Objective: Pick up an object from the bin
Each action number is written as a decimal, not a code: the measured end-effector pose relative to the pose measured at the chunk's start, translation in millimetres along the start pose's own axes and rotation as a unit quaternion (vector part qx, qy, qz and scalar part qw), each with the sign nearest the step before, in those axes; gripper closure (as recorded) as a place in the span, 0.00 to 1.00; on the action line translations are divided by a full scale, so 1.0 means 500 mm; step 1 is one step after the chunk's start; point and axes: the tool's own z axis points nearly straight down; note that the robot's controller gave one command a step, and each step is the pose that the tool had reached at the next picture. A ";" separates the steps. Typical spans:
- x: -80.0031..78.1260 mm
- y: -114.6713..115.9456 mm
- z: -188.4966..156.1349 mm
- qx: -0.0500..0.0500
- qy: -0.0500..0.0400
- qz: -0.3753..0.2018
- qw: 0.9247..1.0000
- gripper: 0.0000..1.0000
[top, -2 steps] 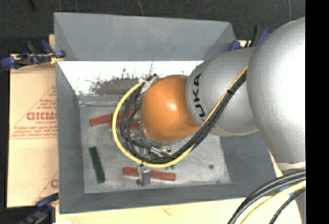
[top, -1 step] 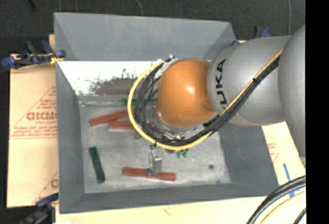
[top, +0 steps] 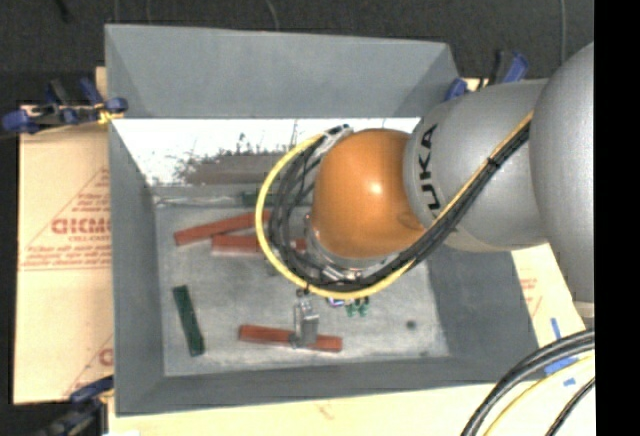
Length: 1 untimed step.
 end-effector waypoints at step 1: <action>0.023 -0.015 0.034 0.000 0.006 -0.122 0.993 0.00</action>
Offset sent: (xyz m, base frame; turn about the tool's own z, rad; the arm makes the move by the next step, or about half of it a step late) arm -0.0294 -0.0110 -0.0291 -0.0510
